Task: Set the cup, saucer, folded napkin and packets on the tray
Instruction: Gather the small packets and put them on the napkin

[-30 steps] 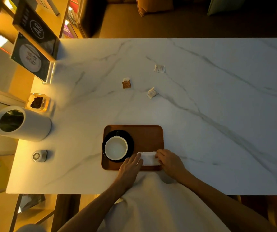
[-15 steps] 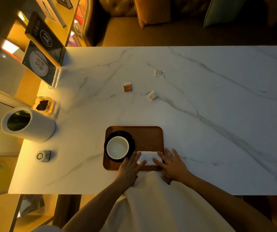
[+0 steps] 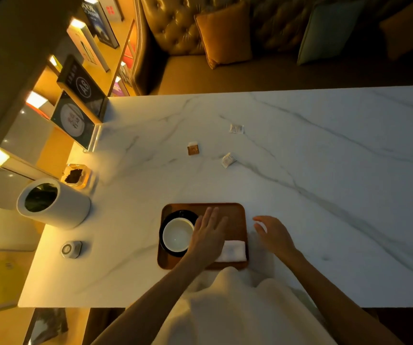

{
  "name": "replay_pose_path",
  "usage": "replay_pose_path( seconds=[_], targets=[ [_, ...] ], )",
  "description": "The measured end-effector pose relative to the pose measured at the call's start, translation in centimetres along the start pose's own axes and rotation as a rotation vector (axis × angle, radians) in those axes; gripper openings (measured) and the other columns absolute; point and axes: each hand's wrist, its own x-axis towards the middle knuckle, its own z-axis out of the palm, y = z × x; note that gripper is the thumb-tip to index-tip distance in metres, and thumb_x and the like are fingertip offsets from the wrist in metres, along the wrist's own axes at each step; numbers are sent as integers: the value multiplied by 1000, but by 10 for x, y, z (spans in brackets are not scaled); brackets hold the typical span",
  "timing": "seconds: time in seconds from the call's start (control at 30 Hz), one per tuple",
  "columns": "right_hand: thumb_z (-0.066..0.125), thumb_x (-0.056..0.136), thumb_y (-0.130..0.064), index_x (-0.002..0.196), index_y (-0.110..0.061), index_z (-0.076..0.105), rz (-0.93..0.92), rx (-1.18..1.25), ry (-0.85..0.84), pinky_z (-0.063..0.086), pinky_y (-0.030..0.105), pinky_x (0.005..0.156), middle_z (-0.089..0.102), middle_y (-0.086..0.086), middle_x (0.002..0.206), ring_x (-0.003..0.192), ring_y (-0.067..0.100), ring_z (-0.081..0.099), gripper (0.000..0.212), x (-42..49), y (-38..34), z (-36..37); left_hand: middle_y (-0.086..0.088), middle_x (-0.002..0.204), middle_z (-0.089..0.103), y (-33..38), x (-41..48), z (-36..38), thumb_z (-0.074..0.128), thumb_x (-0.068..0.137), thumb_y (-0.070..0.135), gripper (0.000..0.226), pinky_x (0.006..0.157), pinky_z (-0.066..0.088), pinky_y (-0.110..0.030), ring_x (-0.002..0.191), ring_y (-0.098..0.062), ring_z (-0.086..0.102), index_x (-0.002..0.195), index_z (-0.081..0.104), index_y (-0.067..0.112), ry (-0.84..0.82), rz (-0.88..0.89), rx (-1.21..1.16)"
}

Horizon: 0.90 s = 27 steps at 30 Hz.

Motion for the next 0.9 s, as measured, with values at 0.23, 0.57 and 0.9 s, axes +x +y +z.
replay_pose_path(
  seconds=[0.23,0.57,0.9],
  targets=[
    [49,94,-47,143,-22,41,29,-41,-10,32,36,112,46,5,147,137,23,40,55,29,-9,-40,-14,164,-10,-23,55,-49,33,97,55,66,116,-5,-67,149,-40,-12,154,7,34,-63,-252,-12],
    [54,96,-30,127,-17,58,44,81,127,45,31,101,62,5,129,119,20,57,34,92,-28,-82,-11,162,21,-59,117,-75,26,99,53,56,114,-15,-66,151,-37,5,149,28,29,-125,-386,-10],
    [54,94,-27,105,-15,67,152,23,27,51,30,76,71,6,104,92,21,65,21,223,-84,-66,-9,129,61,-86,218,-78,41,101,34,34,102,43,-40,120,-28,56,125,55,14,-78,-437,-315]
  ],
)
